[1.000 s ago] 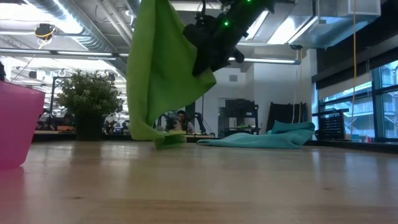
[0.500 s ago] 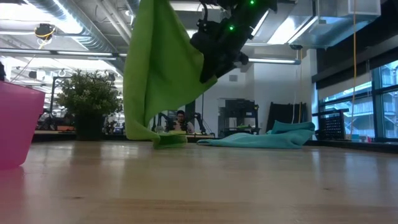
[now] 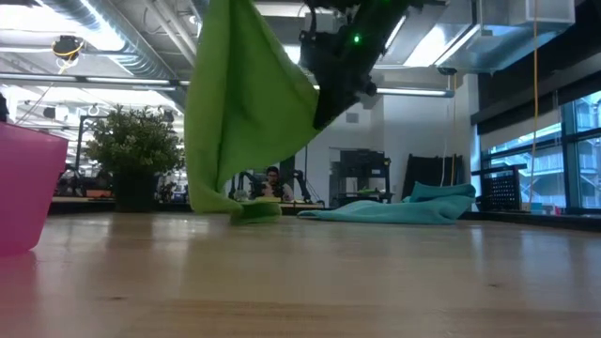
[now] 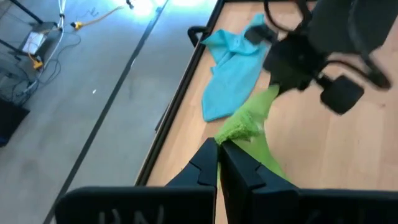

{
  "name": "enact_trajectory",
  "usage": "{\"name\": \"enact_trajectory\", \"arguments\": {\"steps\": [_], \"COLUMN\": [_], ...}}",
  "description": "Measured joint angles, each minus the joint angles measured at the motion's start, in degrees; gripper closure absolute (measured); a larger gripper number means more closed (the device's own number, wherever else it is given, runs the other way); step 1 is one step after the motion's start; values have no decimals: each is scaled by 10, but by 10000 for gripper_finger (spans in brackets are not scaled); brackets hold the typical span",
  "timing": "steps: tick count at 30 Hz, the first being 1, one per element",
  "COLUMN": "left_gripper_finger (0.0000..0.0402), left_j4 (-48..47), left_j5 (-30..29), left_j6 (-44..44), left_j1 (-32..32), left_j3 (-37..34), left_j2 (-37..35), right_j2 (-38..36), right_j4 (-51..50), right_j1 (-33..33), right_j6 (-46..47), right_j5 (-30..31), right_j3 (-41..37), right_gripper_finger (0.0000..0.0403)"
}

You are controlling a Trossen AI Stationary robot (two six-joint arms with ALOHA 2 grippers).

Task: Roll microfiber towels into tight, uniform cylinder then place into a basket
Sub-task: Roll the microfiber green towel

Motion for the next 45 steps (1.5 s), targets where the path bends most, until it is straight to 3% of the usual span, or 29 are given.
{"name": "enact_trajectory", "arguments": {"steps": [7, 16, 25, 33, 45], "left_gripper_finger": [402, 402, 402, 402, 402], "left_j4": [-33, -15, 38, 26, -17], "left_j5": [-50, -123, -161, -133, 32], "left_j6": [-58, -67, -10, -12, -107], "left_j1": [2, 20, 71, 100, 30], "left_j3": [0, 0, 0, -20, -131], "left_j2": [0, 0, 6, 19, 20], "right_j2": [-10, -11, -11, -11, -11], "right_j4": [-117, -183, -183, -196, -308], "right_j1": [-3, -39, -99, -129, -75], "right_j6": [-75, -182, -256, -238, -147], "right_j5": [8, 15, 15, 15, -79], "right_j3": [119, 282, 341, 309, 223], "right_gripper_finger": [398, 399, 401, 400, 399]}}
